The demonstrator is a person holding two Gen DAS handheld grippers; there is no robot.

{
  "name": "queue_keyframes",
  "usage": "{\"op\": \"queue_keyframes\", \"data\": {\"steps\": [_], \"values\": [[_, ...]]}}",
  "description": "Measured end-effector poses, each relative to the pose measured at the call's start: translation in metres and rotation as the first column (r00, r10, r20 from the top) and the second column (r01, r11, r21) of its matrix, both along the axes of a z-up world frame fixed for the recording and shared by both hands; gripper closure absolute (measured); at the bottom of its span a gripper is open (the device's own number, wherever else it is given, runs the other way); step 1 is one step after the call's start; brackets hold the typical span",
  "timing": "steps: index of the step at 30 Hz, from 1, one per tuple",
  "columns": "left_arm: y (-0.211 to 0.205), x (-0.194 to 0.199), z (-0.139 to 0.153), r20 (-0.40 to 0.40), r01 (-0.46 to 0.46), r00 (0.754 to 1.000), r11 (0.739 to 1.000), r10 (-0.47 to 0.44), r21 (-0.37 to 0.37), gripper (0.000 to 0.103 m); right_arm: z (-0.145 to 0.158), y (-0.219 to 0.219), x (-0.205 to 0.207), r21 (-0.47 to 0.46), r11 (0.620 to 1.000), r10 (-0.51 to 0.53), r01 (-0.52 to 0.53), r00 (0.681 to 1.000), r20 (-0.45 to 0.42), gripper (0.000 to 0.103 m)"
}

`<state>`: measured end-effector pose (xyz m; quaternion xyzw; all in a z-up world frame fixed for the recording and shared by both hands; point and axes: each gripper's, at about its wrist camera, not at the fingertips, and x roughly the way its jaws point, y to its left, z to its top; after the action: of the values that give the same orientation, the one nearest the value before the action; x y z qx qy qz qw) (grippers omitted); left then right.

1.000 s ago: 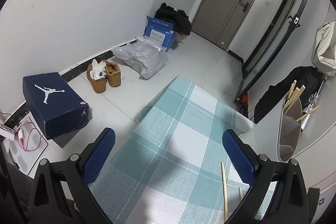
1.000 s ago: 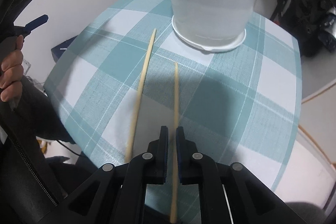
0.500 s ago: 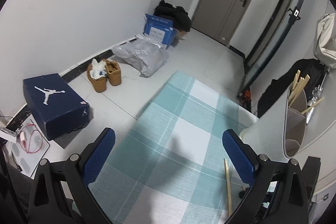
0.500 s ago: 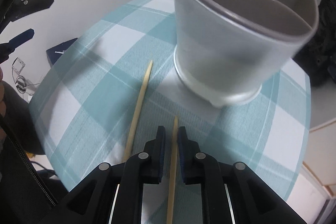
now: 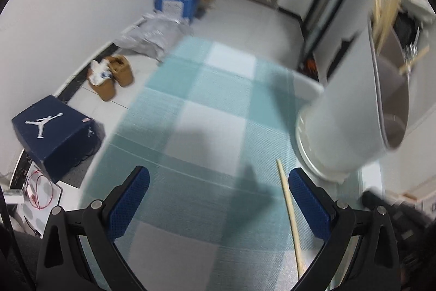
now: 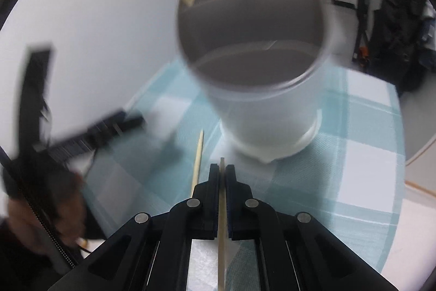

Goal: Organize utensils
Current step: 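Lower the left gripper and close it on the last wooden chopstick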

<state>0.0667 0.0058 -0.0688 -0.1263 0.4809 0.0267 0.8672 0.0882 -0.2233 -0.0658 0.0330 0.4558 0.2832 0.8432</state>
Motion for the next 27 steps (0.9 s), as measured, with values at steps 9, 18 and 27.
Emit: {"op": "queue_keyframes", "data": {"steps": [9,18,27], "values": [[-0.033,0.018,-0.009,-0.108,0.075,0.992,0.996,-0.069,0.046,0.003,0.033,-0.06,0.003,0.2,0.969,-0.162,0.144,0.984,0.076,0.1],[-0.057,0.026,-0.015,-0.194,0.121,0.976,0.987,-0.099,0.105,0.035,0.036,-0.07,0.007,0.234,0.96,-0.185,0.155,0.976,0.112,0.1],[-0.074,0.024,-0.01,-0.21,0.078,0.976,0.993,-0.057,0.092,0.095,0.044,-0.082,-0.002,0.261,0.954,-0.188,0.15,0.974,0.126,0.1]]}}
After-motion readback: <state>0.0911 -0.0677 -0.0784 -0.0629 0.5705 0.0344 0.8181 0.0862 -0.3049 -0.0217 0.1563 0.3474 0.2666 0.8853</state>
